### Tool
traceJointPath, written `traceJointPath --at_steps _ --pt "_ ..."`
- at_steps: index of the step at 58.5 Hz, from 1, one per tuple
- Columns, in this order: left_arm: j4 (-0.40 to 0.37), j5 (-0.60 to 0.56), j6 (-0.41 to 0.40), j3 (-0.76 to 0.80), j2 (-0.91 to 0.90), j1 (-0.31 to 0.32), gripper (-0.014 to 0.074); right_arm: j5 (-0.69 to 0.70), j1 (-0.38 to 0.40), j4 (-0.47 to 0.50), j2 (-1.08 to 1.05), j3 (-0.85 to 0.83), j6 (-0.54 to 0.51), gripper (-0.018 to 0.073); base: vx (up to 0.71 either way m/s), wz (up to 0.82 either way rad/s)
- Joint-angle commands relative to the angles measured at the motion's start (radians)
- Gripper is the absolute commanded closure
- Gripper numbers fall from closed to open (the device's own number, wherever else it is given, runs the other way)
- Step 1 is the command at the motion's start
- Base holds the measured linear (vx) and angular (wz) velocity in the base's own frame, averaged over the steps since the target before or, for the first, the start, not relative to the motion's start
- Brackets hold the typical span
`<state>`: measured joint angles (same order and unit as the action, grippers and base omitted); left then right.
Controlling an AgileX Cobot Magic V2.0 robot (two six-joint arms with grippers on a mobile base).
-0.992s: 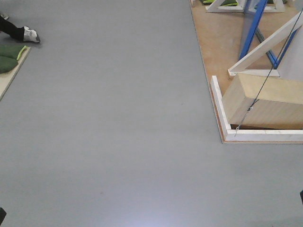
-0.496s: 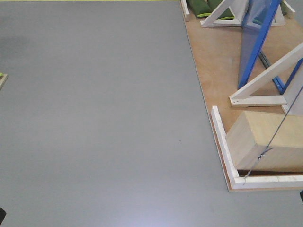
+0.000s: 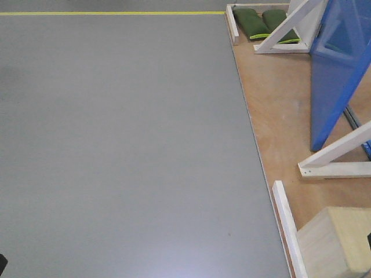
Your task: Move to blue door and open it
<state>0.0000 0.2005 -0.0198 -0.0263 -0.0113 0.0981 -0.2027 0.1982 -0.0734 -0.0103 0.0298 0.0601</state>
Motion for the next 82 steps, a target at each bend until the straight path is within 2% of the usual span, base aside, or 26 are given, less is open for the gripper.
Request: traceJointPath --at_steps 1,44,82 --pt "-0.006 -0.083 -0.007 0.025 -0.013 0.002 0.0524 0.084 0.003 -0.006 -0.004 0.003 -0.001 0.0561 0.66 -0.02" --pt "-0.006 -0.083 -0.007 0.025 -0.013 0.002 0.0524 0.084 0.003 -0.006 -0.004 0.003 -0.001 0.0561 0.57 -0.02" --pt "-0.006 -0.083 -0.007 0.025 -0.013 0.002 0.0524 0.082 0.003 -0.006 -0.004 0.003 -0.001 0.0561 0.35 -0.03"
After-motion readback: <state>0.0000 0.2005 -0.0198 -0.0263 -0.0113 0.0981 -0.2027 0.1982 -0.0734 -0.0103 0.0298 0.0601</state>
